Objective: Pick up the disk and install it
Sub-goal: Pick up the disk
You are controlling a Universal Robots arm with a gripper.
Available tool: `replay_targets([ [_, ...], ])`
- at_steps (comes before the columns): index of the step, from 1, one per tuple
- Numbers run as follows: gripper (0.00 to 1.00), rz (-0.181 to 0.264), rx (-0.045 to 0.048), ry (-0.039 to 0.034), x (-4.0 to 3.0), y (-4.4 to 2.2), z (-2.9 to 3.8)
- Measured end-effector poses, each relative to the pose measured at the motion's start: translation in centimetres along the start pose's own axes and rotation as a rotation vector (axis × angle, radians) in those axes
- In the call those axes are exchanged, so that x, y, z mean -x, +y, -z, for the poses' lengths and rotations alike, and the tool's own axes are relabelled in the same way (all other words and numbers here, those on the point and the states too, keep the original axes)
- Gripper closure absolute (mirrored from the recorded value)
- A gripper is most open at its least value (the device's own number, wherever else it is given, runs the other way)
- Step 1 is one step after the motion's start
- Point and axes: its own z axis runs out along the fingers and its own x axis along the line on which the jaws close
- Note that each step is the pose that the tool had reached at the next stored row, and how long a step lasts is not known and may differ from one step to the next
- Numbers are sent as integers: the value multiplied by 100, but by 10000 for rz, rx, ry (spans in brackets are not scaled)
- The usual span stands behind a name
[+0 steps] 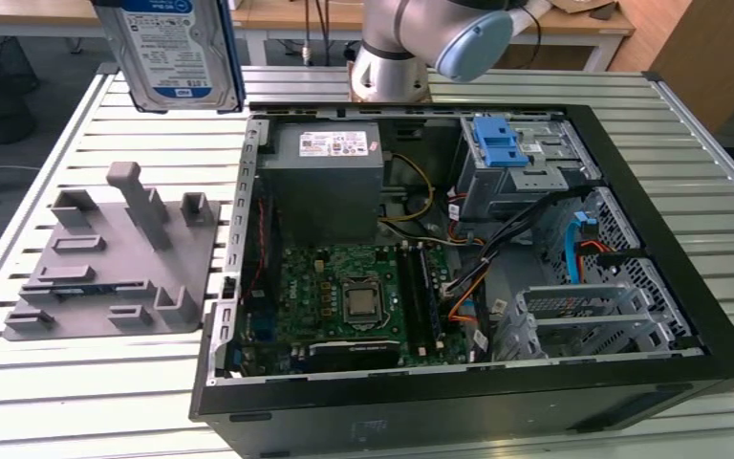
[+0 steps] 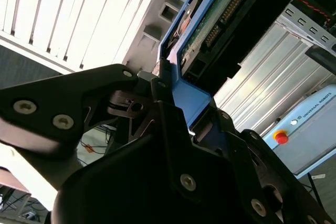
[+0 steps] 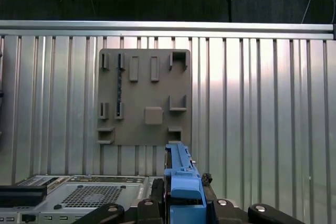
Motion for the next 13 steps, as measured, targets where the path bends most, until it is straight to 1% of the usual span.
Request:
replay_targets([
  [4, 64, -2, -1, -1, -57, -3, 0],
  [7, 64, -3, 1, 0, -71, -26, 2],
  [10, 64, -3, 4, 0, -73, -86, 4],
  [13, 64, -2, 9, 0, -73, -164, 7],
])
